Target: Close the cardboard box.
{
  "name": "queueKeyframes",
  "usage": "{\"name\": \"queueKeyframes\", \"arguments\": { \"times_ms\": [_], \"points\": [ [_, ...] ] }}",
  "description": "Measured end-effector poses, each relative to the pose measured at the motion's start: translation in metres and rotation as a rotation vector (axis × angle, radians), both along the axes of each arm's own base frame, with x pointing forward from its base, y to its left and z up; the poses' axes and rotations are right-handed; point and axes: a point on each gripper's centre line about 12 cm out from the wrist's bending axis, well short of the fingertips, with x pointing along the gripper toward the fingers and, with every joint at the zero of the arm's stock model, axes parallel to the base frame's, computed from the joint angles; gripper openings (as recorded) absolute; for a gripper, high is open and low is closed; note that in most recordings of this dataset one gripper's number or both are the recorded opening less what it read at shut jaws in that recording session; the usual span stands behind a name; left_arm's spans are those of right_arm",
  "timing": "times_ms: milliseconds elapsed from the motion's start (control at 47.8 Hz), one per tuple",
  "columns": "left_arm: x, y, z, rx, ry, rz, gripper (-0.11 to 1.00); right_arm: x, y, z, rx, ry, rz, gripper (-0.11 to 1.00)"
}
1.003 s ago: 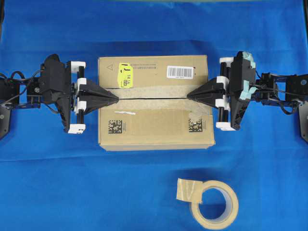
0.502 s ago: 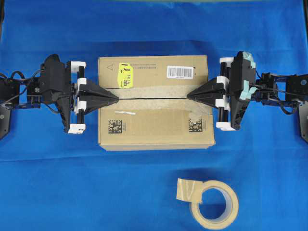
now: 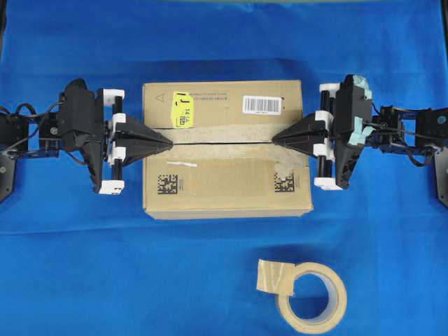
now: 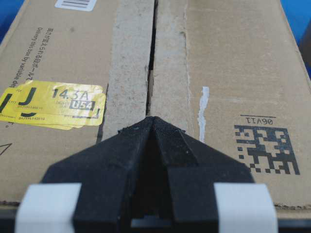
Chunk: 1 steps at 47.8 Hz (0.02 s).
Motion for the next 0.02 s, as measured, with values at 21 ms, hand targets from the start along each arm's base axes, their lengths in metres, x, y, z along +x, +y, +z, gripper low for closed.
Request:
{"name": "queueKeyframes", "arguments": {
  "times_ms": [21],
  "points": [
    [-0.0004,0.0,-0.0004,0.0,0.002,0.0,0.0,-0.0001,0.0,0.0005,-0.001,-0.001,0.001,0.0]
  ]
}}
